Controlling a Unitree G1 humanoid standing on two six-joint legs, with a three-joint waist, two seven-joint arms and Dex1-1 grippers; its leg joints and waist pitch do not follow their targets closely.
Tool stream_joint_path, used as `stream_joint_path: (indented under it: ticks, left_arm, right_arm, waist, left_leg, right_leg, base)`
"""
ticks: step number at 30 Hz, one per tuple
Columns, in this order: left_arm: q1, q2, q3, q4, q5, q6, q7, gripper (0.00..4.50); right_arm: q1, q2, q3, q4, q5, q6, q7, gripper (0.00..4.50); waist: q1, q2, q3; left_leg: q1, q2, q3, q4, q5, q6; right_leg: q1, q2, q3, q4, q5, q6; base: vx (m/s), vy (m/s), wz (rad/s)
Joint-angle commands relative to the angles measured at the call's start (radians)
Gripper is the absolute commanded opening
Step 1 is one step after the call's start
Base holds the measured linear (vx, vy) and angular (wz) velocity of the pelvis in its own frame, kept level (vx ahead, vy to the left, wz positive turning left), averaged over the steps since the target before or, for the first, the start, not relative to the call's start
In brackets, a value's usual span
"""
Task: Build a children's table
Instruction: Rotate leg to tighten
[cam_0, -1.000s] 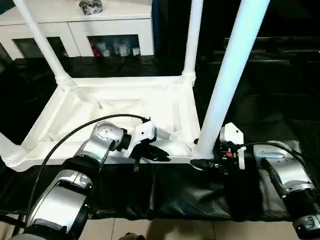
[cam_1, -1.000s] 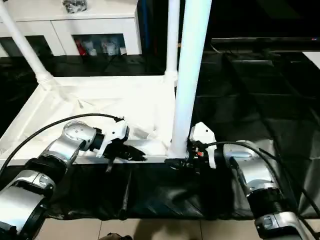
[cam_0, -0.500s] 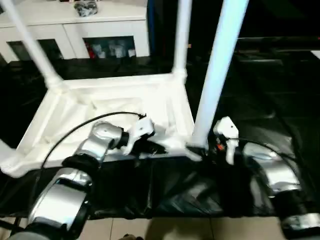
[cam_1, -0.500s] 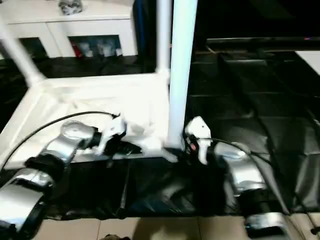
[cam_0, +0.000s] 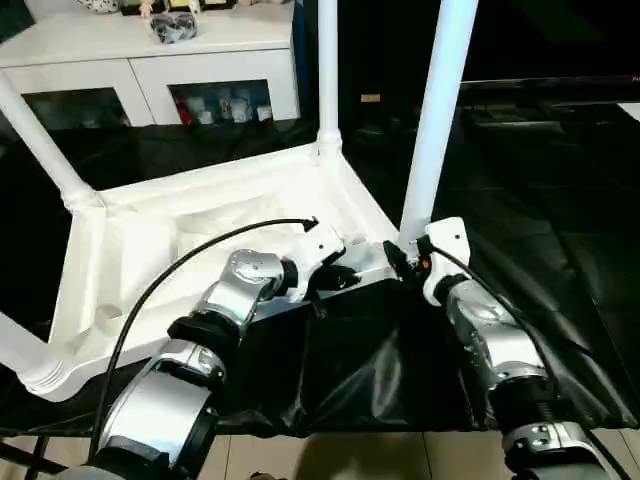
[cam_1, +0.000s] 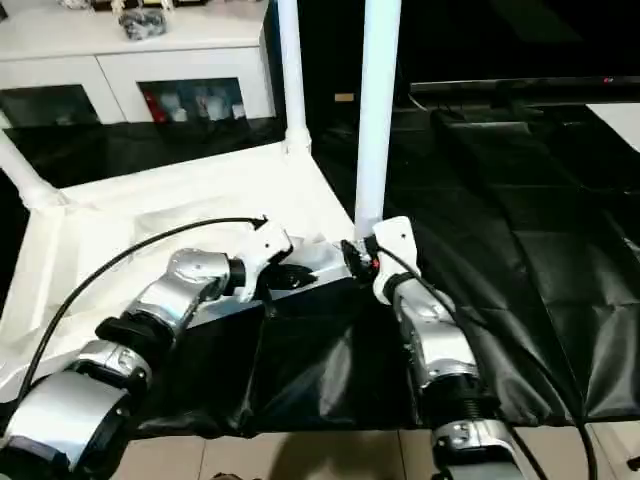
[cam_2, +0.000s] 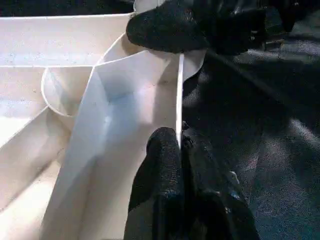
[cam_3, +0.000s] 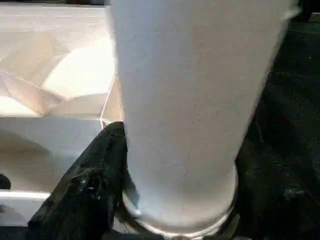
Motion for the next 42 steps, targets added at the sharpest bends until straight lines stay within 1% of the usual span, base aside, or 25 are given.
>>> stream_joint_path:
  ticks: [1,4,5,7,8,9,11,13,15,16,17,19,21,22,23,25,29,30,31,32,34,35,37,40,42]
  left_arm:
    - [0.014,-0.07,-0.053,0.0,0.004,0.004,0.003,0.0]
    - [0.014,-0.036,-0.048,-0.006,-0.006,-0.025,-0.048,0.0]
    - [0.016,-0.018,-0.048,-0.013,-0.016,-0.051,-0.096,0.0]
    - [0.019,0.002,-0.047,-0.022,-0.029,-0.071,-0.153,0.0]
    - [0.018,0.014,-0.044,-0.024,-0.034,-0.073,-0.174,0.0]
    - [0.018,0.028,-0.041,-0.027,-0.038,-0.086,-0.2,0.0]
    - [0.02,0.057,-0.038,-0.031,-0.045,-0.099,-0.26,0.0]
    - [0.02,0.066,-0.038,-0.031,-0.046,-0.105,-0.279,0.0]
    - [0.025,0.113,-0.029,-0.033,-0.076,-0.124,-0.396,0.0]
    - [0.027,0.129,-0.026,-0.036,-0.09,-0.121,-0.44,0.0]
    - [0.029,0.143,-0.026,-0.038,-0.096,-0.124,-0.467,0.0]
    - [0.029,0.161,-0.025,-0.039,-0.104,-0.124,-0.5,0.0]
    - [0.029,0.172,-0.022,-0.04,-0.111,-0.119,-0.524,0.0]
    - [0.028,0.175,-0.022,-0.039,-0.112,-0.121,-0.529,0.0]
    - [0.026,0.189,-0.024,-0.035,-0.109,-0.126,-0.545,0.0]
    - [0.026,0.194,-0.024,-0.034,-0.11,-0.128,-0.554,0.0]
    - [0.025,0.21,-0.022,-0.031,-0.119,-0.129,-0.585,0.0]
    - [0.025,0.213,-0.022,-0.032,-0.12,-0.129,-0.59,0.0]
    - [0.027,0.215,-0.022,-0.034,-0.122,-0.127,-0.593,0.0]
    - [0.03,0.219,-0.022,-0.039,-0.123,-0.125,-0.596,0.0]
    - [0.031,0.22,-0.022,-0.04,-0.123,-0.125,-0.596,0.0]
    - [0.035,0.222,-0.022,-0.042,-0.122,-0.124,-0.597,0.0]
    - [0.037,0.223,-0.02,-0.043,-0.121,-0.124,-0.597,0.0]
    - [0.041,0.22,-0.017,-0.044,-0.118,-0.122,-0.582,0.0]
    - [0.037,0.206,-0.011,-0.038,-0.109,-0.114,-0.525,0.0]
  right_arm:
    - [-0.007,0.056,0.084,0.011,0.005,0.0,0.074,3.57]
    - [0.0,-0.001,0.065,0.003,0.028,-0.029,0.152,3.83]
    - [0.004,-0.035,0.066,-0.003,0.035,-0.05,0.204,3.91]
    - [0.009,-0.073,0.069,-0.011,0.041,-0.069,0.261,4.03]
    - [0.012,-0.095,0.069,-0.018,0.049,-0.074,0.301,4.03]
    - [0.015,-0.118,0.071,-0.023,0.057,-0.079,0.344,4.03]
    - [0.022,-0.165,0.078,-0.036,0.071,-0.085,0.437,4.03]
    - [0.024,-0.179,0.08,-0.038,0.075,-0.086,0.463,4.03]
    - [0.035,-0.249,0.091,-0.06,0.115,-0.076,0.631,4.03]
    - [0.039,-0.273,0.097,-0.071,0.132,-0.069,0.693,4.03]
    - [0.044,-0.292,0.103,-0.087,0.149,-0.055,0.746,4.03]
    - [0.047,-0.316,0.115,-0.106,0.172,-0.038,0.812,4.03]
    - [0.046,-0.332,0.125,-0.117,0.182,-0.032,0.853,4.03]
    - [0.046,-0.334,0.128,-0.12,0.184,-0.031,0.862,3.88]
    - [0.041,-0.343,0.142,-0.132,0.186,-0.021,0.899,3.78]
    - [0.039,-0.346,0.149,-0.137,0.187,-0.016,0.917,3.66]
    - [0.028,-0.351,0.174,-0.154,0.196,0.002,0.966,3.31]
    - [0.026,-0.35,0.18,-0.155,0.197,0.005,0.976,3.31]
    - [0.025,-0.349,0.187,-0.156,0.194,0.007,0.983,3.15]
    - [0.025,-0.348,0.202,-0.158,0.187,0.009,0.996,3.03]
    - [0.026,-0.348,0.206,-0.158,0.183,0.008,0.998,2.93]
    - [0.027,-0.344,0.209,-0.156,0.181,0.008,0.997,2.84]
    - [0.029,-0.343,0.21,-0.156,0.182,0.011,0.996,2.69]
    - [0.038,-0.335,0.207,-0.155,0.184,0.016,0.979,2.66]
    - [0.048,-0.318,0.194,-0.15,0.178,0.025,0.93,2.65]
  waist:
    - [-0.009,-0.019,-0.045]
    - [-0.007,-0.02,-0.049]
    - [-0.006,-0.02,-0.05]
    - [0.0,-0.022,-0.056]
    - [0.004,-0.022,-0.057]
    - [0.005,-0.022,-0.059]
    - [0.017,-0.022,-0.066]
    - [0.019,-0.023,-0.067]
    - [0.021,-0.024,-0.067]
    - [0.024,-0.024,-0.064]
    - [0.025,-0.028,-0.062]
    - [0.029,-0.023,-0.06]
    - [0.029,-0.022,-0.058]
    - [0.028,-0.023,-0.056]
    - [0.029,-0.03,-0.055]
    - [0.031,-0.027,-0.056]
    - [0.033,-0.03,-0.058]
    - [0.031,-0.049,-0.057]
    - [0.035,-0.043,-0.057]
    - [0.036,-0.047,-0.057]
    - [0.039,-0.041,-0.056]
    - [0.039,-0.045,-0.056]
    - [0.039,-0.045,-0.055]
    - [0.039,-0.044,-0.055]
    - [0.039,-0.044,-0.054]
  left_leg:
    - [0.035,0.043,-0.037,-0.098,-0.396,-0.006]
    - [0.034,0.044,-0.036,-0.095,-0.371,0.008]
    - [0.033,0.044,-0.035,-0.094,-0.361,0.013]
    - [0.027,0.044,-0.031,-0.085,-0.283,0.051]
    - [0.026,0.045,-0.028,-0.079,-0.242,0.073]
    - [0.025,0.045,-0.027,-0.076,-0.219,0.084]
    - [0.026,0.046,-0.023,-0.062,-0.131,0.138]
    - [0.022,0.044,-0.022,-0.056,-0.089,0.164]
    - [0.022,0.044,-0.022,-0.054,-0.088,0.18]
    - [0.021,0.047,-0.022,-0.056,-0.11,0.181]
    - [0.023,0.05,-0.022,-0.059,-0.127,0.177]
    - [0.027,0.053,-0.022,-0.063,-0.159,0.162]
    - [0.029,0.055,-0.023,-0.068,-0.179,0.139]
    - [0.031,0.056,-0.022,-0.071,-0.198,0.123]
    - [0.029,0.055,-0.022,-0.072,-0.207,0.115]
    - [0.03,0.056,-0.023,-0.073,-0.204,0.108]
    - [0.03,0.054,-0.021,-0.068,-0.166,0.115]
    - [0.028,0.053,-0.019,-0.067,-0.162,0.122]
    - [0.026,0.053,-0.021,-0.065,-0.155,0.123]
    - [0.028,0.054,-0.019,-0.065,-0.158,0.126]
    - [0.029,0.055,-0.02,-0.066,-0.149,0.125]
    - [0.03,0.055,-0.019,-0.065,-0.15,0.125]
    - [0.029,0.055,-0.02,-0.066,-0.152,0.123]
    - [0.029,0.055,-0.02,-0.066,-0.154,0.118]
    - [0.029,0.054,-0.02,-0.067,-0.159,0.114]
  right_leg:
    - [0.012,-0.012,0.001,-0.081,-0.346,-0.139]
    - [0.015,-0.012,0.001,-0.076,-0.285,-0.15]
    - [0.016,-0.012,0.001,-0.075,-0.265,-0.155]
    - [0.025,-0.014,-0.001,-0.063,-0.157,-0.183]
    - [0.025,-0.012,-0.002,-0.057,-0.1,-0.203]
    - [0.027,-0.013,-0.004,-0.053,-0.073,-0.212]
    - [0.032,-0.013,-0.007,-0.038,0.045,-0.244]
    - [0.033,-0.012,-0.009,-0.031,0.099,-0.258]
    - [0.034,-0.014,-0.012,-0.031,0.087,-0.264]
    - [0.035,-0.016,-0.011,-0.035,0.047,-0.268]
    - [0.034,-0.015,-0.01,-0.037,0.016,-0.271]
    - [0.031,-0.013,-0.009,-0.038,-0.028,-0.274]
    - [0.028,-0.011,-0.009,-0.039,-0.052,-0.278]
    - [0.027,-0.011,-0.008,-0.041,-0.065,-0.281]
    - [0.029,-0.012,-0.007,-0.041,-0.081,-0.279]
    - [0.028,-0.014,-0.006,-0.041,-0.085,-0.275]
    - [0.029,-0.015,-0.005,-0.035,-0.026,-0.286]
    - [0.03,-0.014,-0.005,-0.036,-0.023,-0.288]
    - [0.031,-0.017,-0.004,-0.031,-0.025,-0.289]
    - [0.028,-0.017,-0.004,-0.034,-0.041,-0.287]
    - [0.027,-0.016,-0.004,-0.032,-0.038,-0.288]
    - [0.026,-0.016,-0.004,-0.033,-0.037,-0.289]
    - [0.027,-0.016,-0.004,-0.032,-0.043,-0.287]
    - [0.027,-0.016,-0.003,-0.032,-0.047,-0.286]
    - [0.026,-0.016,-0.003,-0.033,-0.051,-0.285]
  base:
    - [0.0,0.0,0.0]
    - [0.0,0.0,0.0]
    - [0.0,0.0,0.0]
    - [0.0,0.0,0.0]
    - [0.0,0.0,0.0]
    - [0.0,0.0,0.0]
    - [0.025,-0.005,0.0]
    - [0.0,0.0,0.0]
    - [0.0,0.0,0.0]
    - [0.0,0.0,0.0]
    - [0.0,0.0,0.0]
    - [0.0,0.0,0.0]
    - [0.0,0.0,0.0]
    - [0.0,0.0,0.0]
    - [0.0,0.0,0.0]
    - [0.0,0.0,0.0]
    - [0.0,0.0,0.0]
    - [0.0,0.0,0.0]
    - [0.0,0.0,0.0]
    - [0.0,0.0,0.0]
    - [0.0,0.0,0.0]
    - [0.0,0.0,0.0]
    - [0.0,0.0,0.0]
    - [0.0,0.0,0.0]
    - [0.0,0.0,0.0]
